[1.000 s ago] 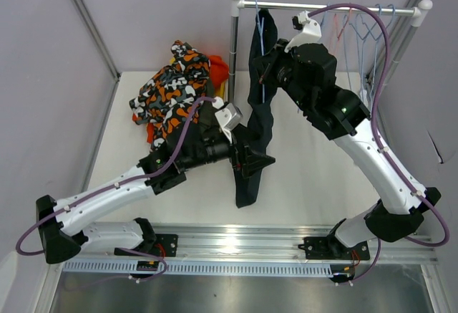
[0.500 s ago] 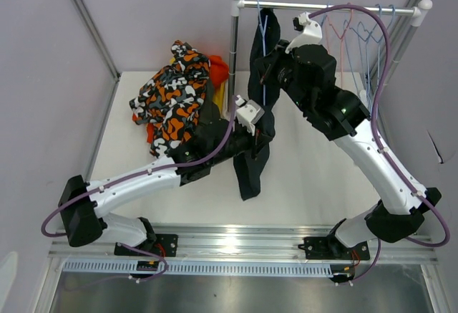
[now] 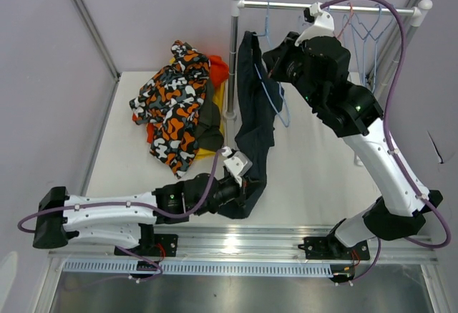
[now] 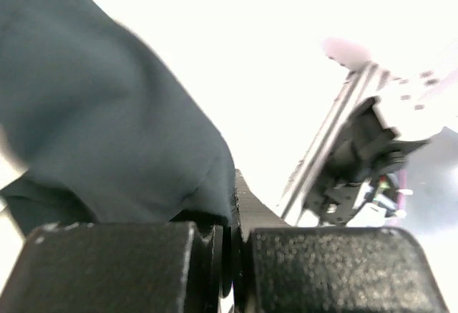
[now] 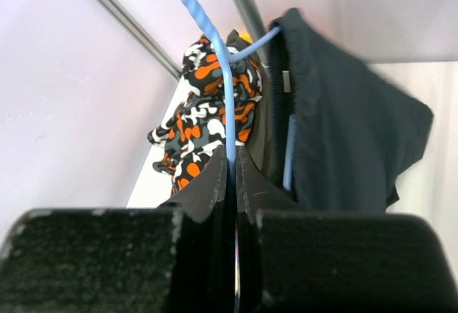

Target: Remove the shorts from the hanger

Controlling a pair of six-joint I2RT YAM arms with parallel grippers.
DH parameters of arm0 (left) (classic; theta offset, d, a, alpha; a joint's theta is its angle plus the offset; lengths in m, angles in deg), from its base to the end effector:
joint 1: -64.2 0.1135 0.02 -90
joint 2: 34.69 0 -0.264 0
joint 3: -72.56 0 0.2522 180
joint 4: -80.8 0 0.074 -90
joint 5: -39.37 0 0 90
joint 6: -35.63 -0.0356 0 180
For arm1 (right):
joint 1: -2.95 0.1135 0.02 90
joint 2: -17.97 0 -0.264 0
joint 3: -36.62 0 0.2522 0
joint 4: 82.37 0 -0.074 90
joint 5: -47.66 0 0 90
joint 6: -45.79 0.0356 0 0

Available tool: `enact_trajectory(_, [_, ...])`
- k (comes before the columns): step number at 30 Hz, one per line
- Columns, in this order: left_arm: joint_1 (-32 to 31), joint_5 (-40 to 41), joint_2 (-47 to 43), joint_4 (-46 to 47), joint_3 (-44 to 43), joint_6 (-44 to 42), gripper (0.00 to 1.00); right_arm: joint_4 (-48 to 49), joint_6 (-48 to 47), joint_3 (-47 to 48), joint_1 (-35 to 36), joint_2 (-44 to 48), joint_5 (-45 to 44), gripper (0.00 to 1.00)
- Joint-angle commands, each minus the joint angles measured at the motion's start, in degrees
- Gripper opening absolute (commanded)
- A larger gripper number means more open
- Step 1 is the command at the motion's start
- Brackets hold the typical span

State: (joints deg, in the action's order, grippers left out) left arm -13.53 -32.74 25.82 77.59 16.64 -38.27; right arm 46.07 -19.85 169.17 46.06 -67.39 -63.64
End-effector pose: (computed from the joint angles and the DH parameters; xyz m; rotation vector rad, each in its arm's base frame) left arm 0.0635 -0.2403 0.3085 0.7010 1.6518 -0.9415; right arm 0.2110 0.1798 0.5535 0.0149 1.6753 0.5911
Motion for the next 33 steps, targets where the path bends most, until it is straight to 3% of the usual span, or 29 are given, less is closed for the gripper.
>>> enact_trajectory(1, [1.2,3.7,3.1,-1.4,-5.4,-1.4,0.00,6.6,0.8,0.4,-0.3,3.2,-2.3,0.00])
enact_trajectory(10, [23.7,-3.6,22.6,-15.5,-33.6,-1.5,0.00,-2.6,11.1,-7.5,3.3,10.5,-2.8,0.00])
enact_trajectory(11, [24.7,-4.2,26.3,-19.6,-39.7,-1.4,0.00,-3.4,11.4,-7.7,3.3,11.2,-3.0,0.00])
enact_trajectory(14, [26.5,-4.4,29.1,-24.2,-44.4,-1.2,0.00,-5.5,10.0,-6.6,3.3,11.7,-6.1,0.00])
enact_trajectory(17, [25.5,-7.2,25.3,-20.5,-37.2,0.7,0.00,-6.2,8.2,-3.1,1.6,10.7,-8.7,0.00])
enact_trajectory(21, [19.6,-6.9,13.5,-20.4,-27.3,2.8,0.00,-6.3,5.3,2.5,-4.5,5.3,-7.0,0.00])
enact_trajectory(27, [15.4,-0.7,0.0,-31.4,-26.7,2.9,0.00,-4.7,5.0,7.9,-15.2,-3.3,1.9,0.00])
enact_trajectory(33, [16.3,5.6,-3.2,-35.2,-27.6,-2.9,0.00,-3.2,6.7,9.5,-18.2,-9.1,6.8,0.00])
